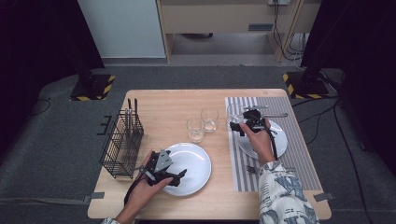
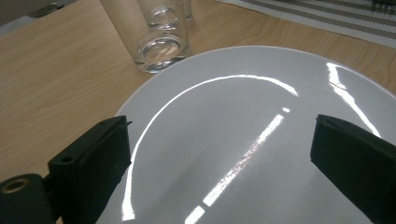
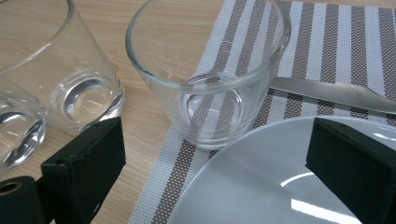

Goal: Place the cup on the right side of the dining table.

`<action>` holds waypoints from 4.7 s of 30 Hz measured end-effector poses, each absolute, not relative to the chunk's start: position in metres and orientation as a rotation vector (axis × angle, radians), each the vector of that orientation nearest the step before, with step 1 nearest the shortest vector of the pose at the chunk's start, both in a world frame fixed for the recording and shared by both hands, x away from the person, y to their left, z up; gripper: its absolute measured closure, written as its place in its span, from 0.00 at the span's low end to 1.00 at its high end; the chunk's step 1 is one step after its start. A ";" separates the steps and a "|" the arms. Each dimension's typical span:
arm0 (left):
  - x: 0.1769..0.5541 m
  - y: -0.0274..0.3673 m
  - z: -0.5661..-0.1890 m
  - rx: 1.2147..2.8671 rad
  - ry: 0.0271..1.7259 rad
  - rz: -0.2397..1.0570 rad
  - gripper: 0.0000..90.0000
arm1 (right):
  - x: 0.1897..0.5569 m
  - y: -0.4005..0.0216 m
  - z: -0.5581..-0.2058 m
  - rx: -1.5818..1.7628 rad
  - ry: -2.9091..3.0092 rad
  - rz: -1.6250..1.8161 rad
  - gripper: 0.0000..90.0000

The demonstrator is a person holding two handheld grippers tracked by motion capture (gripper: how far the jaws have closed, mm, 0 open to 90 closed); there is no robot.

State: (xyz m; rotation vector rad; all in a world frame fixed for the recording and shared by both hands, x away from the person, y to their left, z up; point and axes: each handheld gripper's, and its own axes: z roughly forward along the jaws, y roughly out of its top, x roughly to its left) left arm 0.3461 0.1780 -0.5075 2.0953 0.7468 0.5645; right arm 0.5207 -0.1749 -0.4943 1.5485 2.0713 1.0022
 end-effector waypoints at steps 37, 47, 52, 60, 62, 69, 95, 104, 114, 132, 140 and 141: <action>0.347 0.178 -0.509 2.099 0.762 0.574 0.04 | 0.503 -0.184 -0.454 1.545 1.937 1.194 0.04; 0.347 0.177 -0.509 2.106 0.766 0.583 0.04 | 0.490 -0.182 -0.452 1.518 1.951 1.190 0.04; 0.347 0.179 -0.509 2.109 0.771 0.580 0.04 | 0.484 -0.184 -0.452 1.516 1.952 1.202 0.04; 0.348 0.178 -0.510 2.108 0.773 0.574 0.04 | 0.475 -0.183 -0.452 1.492 1.963 1.184 0.04; 0.348 0.179 -0.510 2.105 0.776 0.578 0.04 | 0.473 -0.182 -0.452 1.488 1.966 1.194 0.04; 0.348 0.179 -0.510 2.104 0.774 0.575 0.04 | 0.467 -0.177 -0.450 1.466 1.974 1.208 0.04; 0.349 0.179 -0.512 2.114 0.770 0.558 0.04 | 0.431 -0.148 -0.453 1.372 2.015 1.242 0.04; 0.349 0.179 -0.513 2.119 0.772 0.553 0.04 | 0.412 -0.130 -0.465 1.324 2.067 1.230 0.04; 0.348 0.182 -0.514 2.128 0.766 0.537 0.04 | 0.389 -0.100 -0.476 1.234 2.145 1.235 0.04; 0.341 0.197 -0.509 2.156 0.751 0.533 0.04 | 0.372 -0.057 -0.502 1.124 2.289 1.281 0.06; 0.331 0.202 -0.510 2.201 0.733 0.525 0.04 | 0.376 -0.041 -0.513 1.108 2.300 1.285 0.05; 0.330 0.203 -0.509 2.204 0.733 0.526 0.04 | 0.376 -0.039 -0.515 1.107 2.299 1.280 0.05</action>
